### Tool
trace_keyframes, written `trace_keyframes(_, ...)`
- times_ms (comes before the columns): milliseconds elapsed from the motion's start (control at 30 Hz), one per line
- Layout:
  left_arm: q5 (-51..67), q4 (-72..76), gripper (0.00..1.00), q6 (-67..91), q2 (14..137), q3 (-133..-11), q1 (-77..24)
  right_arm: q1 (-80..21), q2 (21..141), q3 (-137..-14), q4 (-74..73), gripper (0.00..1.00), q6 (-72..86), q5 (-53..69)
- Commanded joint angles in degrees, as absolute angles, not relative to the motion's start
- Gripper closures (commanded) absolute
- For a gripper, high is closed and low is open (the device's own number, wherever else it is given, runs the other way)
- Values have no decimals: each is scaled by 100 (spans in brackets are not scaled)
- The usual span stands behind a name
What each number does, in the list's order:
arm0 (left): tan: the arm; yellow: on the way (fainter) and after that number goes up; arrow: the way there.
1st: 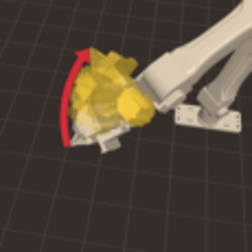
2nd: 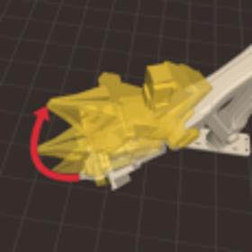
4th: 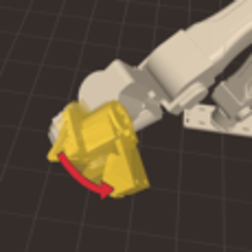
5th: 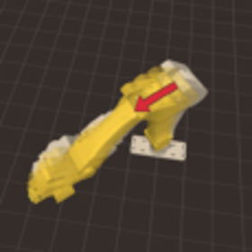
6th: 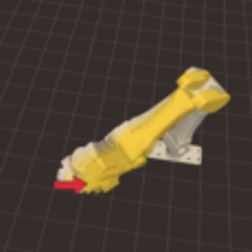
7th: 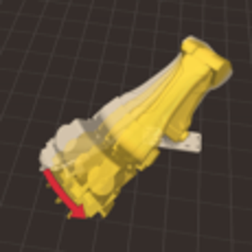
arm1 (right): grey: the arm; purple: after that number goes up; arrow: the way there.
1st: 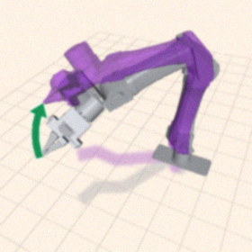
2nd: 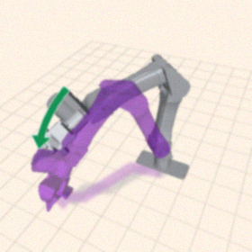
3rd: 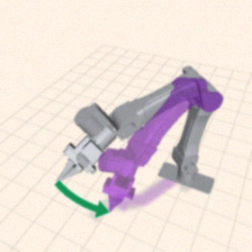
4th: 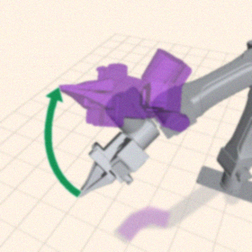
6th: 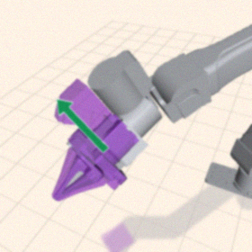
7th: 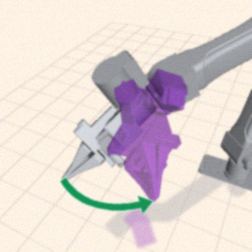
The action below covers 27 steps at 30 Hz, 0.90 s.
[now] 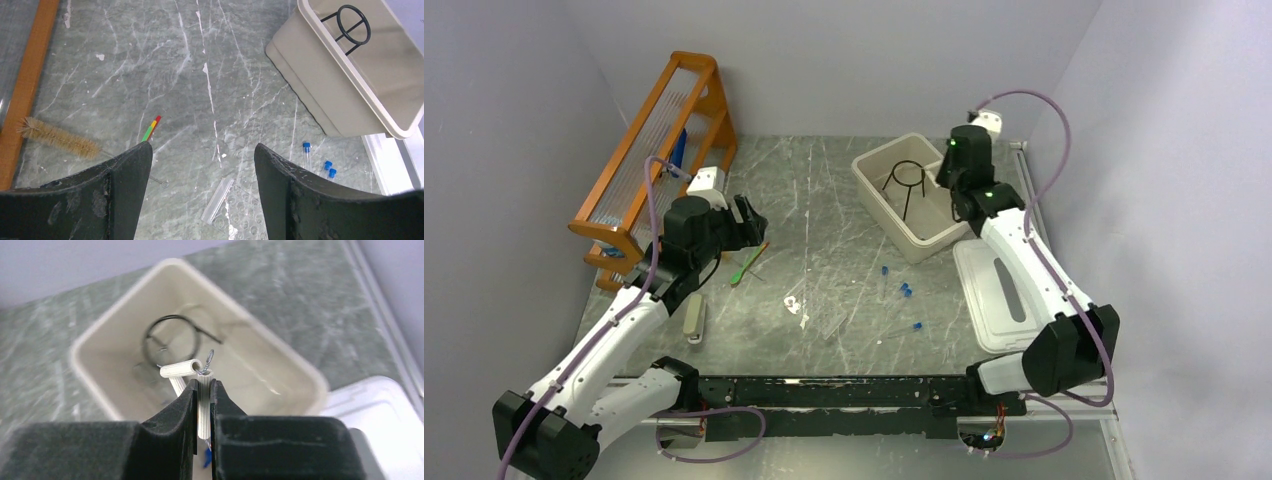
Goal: Organize the chemistry lab equipment
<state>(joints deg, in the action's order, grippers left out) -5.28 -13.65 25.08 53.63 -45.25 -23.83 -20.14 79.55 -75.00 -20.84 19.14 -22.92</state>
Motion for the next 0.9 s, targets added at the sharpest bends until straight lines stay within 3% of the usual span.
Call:
trace_keyframes(0, -361, -1313, 22, 2444, 5463, -4768, -2417, -1324, 7855, -7168, -2099, 100, 1896, -2463)
trace_keyframes(700, -345, -1277, 23, 2601, 5831, -4896, -2416, -999, 9231, -6697, -1545, 100, 1832, -1470)
trace_keyframes(867, 188, -1084, 22, 2355, 5921, -4867, -2417, -1006, 9511, -6761, -1551, 100, 1643, -1380)
